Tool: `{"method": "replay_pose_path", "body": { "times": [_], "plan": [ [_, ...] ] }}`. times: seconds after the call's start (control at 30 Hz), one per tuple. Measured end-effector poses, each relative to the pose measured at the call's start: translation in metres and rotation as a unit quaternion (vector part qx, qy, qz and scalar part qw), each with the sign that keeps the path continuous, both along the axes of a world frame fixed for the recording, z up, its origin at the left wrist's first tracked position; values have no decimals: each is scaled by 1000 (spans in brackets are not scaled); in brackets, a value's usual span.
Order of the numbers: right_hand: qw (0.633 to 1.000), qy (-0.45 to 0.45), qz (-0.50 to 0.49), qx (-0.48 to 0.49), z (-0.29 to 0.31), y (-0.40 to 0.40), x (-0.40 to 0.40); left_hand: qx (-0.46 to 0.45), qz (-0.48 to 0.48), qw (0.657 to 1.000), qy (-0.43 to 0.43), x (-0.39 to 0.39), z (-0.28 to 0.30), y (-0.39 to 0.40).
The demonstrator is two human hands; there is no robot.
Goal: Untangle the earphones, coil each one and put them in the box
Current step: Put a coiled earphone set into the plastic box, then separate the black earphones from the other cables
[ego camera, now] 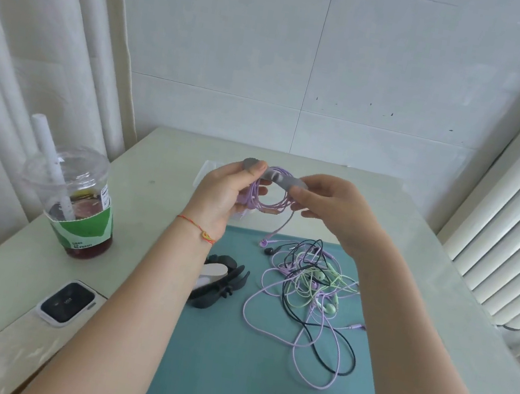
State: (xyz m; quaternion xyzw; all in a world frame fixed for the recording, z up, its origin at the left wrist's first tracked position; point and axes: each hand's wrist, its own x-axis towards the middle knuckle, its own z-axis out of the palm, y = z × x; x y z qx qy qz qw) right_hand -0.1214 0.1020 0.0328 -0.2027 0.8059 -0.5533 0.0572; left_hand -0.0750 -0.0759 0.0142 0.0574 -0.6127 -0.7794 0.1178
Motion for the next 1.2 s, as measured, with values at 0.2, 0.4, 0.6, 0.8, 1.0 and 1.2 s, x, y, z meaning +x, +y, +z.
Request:
{"method": "replay_pose_path", "body": {
  "times": [0.2,0.4,0.6,0.8,1.0,1.2],
  "plan": [
    [989,62,15,136,19,-15,-2,-55,10,998,22,5,0,-24],
    [977,154,-62,133,41,-35,-17,-105,218,970,7,-3,-9,-60],
    [976,170,-91,98,43,-79,-53,-167,190,965,-67,-22,-41,-80],
    [997,16,-12,77,8,-96,-80,-144,175,972,-63,-29,-52,-79],
    [984,-124,84,102,-2,-82,-85,-128,195,971,-58,-33,-58,-79],
    [939,-64,96,324,-29,-108,-102,-141,200,968,-58,-33,-61,-76]
  ]
}}
